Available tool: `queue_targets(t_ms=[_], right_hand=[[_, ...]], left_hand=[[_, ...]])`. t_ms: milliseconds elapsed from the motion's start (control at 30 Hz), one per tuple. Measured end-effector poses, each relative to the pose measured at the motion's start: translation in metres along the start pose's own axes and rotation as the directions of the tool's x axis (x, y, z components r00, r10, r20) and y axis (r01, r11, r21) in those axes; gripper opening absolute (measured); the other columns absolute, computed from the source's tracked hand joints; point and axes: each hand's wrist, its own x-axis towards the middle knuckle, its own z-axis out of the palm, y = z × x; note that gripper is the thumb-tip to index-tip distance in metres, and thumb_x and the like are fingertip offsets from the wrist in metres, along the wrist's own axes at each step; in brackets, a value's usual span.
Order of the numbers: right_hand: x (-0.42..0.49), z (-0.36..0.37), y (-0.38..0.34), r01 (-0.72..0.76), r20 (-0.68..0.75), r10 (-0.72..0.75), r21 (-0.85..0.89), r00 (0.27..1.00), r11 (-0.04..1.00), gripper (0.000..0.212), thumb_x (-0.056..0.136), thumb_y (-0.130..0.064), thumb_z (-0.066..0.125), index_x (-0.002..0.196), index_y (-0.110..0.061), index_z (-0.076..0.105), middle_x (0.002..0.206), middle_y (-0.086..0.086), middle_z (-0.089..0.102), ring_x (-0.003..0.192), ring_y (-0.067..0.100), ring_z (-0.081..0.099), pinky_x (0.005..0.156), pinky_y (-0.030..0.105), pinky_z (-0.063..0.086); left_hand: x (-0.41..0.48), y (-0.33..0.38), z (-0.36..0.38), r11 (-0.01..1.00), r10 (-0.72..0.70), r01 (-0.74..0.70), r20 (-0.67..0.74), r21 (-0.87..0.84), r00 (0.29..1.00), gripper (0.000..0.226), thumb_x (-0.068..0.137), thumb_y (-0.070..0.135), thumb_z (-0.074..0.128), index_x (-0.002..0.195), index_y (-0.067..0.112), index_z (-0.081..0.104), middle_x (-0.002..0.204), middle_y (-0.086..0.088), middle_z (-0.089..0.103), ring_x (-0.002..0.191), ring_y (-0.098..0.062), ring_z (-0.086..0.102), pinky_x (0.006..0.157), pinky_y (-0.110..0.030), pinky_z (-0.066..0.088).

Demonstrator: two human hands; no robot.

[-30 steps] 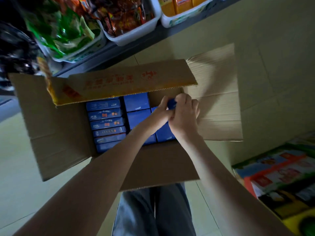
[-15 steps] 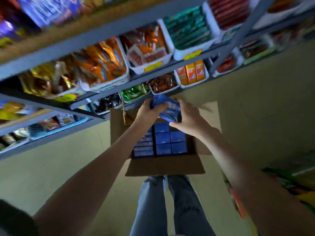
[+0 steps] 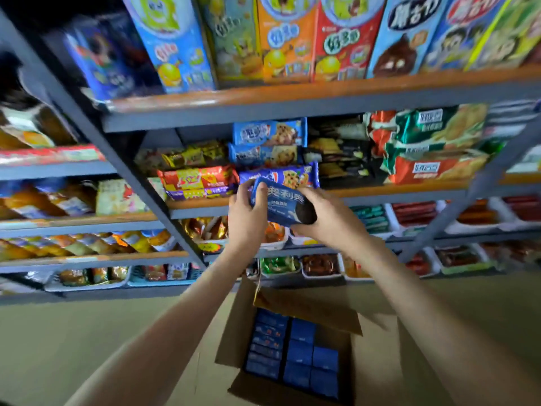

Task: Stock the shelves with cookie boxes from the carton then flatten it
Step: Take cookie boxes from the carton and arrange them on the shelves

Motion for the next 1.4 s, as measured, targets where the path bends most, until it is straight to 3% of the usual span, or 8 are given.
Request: queue_targets(t_ms=[133,300,567,700,833,967,1167,1400], right_hand=[[0.017,-0.042,-0.041,0.176,-0.072,-0.190,-0.162,0.979,0.971,0.075,0.082,-0.043,0.069,0.144,-0.021,0.034,0.138,0.002,0.046,0.127,0.023,0.041,0.100,0.033,0.032],[0.037,-0.081,-0.081,0.307,-0.185,-0.342,-0.195,0.921,0.932,0.068,0.078,-0.036,0.072,0.136,-0.014,0.045,0.128,0.008,0.056,0.121,0.028,0.050,0.099,0.038,0.036],[0.072,-0.135,-0.122,0.451,-0.413,-0.562,-0.340,0.716,0.825,0.051,0.075,-0.051,0.055,0.113,-0.017,0.057,0.102,-0.001,0.065,0.096,0.022,0.060,0.080,0.032,0.048],[0.091,-0.169,-0.139,0.419,-0.533,-0.640,-0.486,0.554,0.767,0.061,0.058,-0.048,0.079,0.110,-0.023,0.058,0.093,-0.010,0.064,0.090,0.009,0.047,0.075,0.023,0.046],[0.115,-0.211,-0.153,0.421,-0.559,-0.680,-0.534,0.475,0.733,0.056,0.071,-0.048,0.057,0.119,-0.020,0.055,0.102,-0.006,0.063,0.096,0.014,0.050,0.083,0.027,0.032],[0.142,-0.254,-0.163,0.365,-0.580,-0.695,-0.593,0.425,0.718,0.065,0.067,-0.043,0.066,0.125,-0.020,0.049,0.113,-0.005,0.062,0.105,0.014,0.045,0.089,0.030,0.026],[0.191,-0.315,-0.160,0.218,-0.598,-0.625,-0.612,0.502,0.761,0.067,0.072,-0.022,0.068,0.134,-0.021,0.043,0.130,-0.003,0.050,0.123,0.018,0.036,0.107,0.035,0.011],[0.267,-0.360,-0.157,0.043,-0.611,-0.379,-0.491,0.695,0.870,0.066,0.083,-0.006,0.060,0.142,-0.023,0.036,0.143,-0.004,0.039,0.136,0.017,0.021,0.113,0.057,-0.006]], left_hand=[[0.000,0.043,-0.037,0.929,0.295,-0.246,-0.154,0.275,0.943,0.036,0.100,0.020,0.040,0.134,0.011,0.047,0.127,-0.013,0.049,0.116,-0.029,0.045,0.090,-0.021,0.030],[-0.005,0.097,-0.069,0.561,0.696,-0.506,-0.043,0.655,0.717,0.053,0.076,0.020,0.036,0.124,0.014,0.058,0.123,-0.005,0.058,0.124,-0.028,0.045,0.107,-0.053,0.025],[0.018,0.160,-0.118,0.101,0.802,-0.459,0.201,0.883,0.562,0.079,0.053,0.040,0.071,0.127,0.017,0.053,0.111,0.001,0.061,0.106,-0.023,0.056,0.106,-0.053,0.024],[0.048,0.196,-0.143,0.001,0.883,-0.446,0.208,0.895,0.420,0.081,0.046,0.047,0.083,0.115,0.014,0.058,0.101,-0.001,0.063,0.095,-0.024,0.054,0.097,-0.045,0.032],[0.076,0.239,-0.162,-0.055,0.939,-0.461,0.203,0.886,0.277,0.074,0.048,0.047,0.082,0.108,0.013,0.057,0.096,-0.004,0.061,0.091,-0.025,0.048,0.085,-0.038,0.034],[0.104,0.280,-0.173,-0.031,0.977,-0.463,0.125,0.886,0.172,0.065,0.055,0.046,0.077,0.105,0.013,0.053,0.091,-0.004,0.058,0.086,-0.028,0.050,0.077,-0.037,0.032],[0.173,0.334,-0.175,0.038,0.983,-0.425,0.043,0.904,0.180,0.068,0.050,0.046,0.083,0.105,0.014,0.059,0.092,-0.005,0.060,0.085,-0.029,0.057,0.079,-0.037,0.029],[0.247,0.378,-0.147,0.099,0.905,-0.422,0.094,0.901,0.414,0.063,0.081,0.040,0.064,0.135,0.017,0.038,0.128,-0.005,0.047,0.120,-0.028,0.042,0.102,-0.045,0.030]])
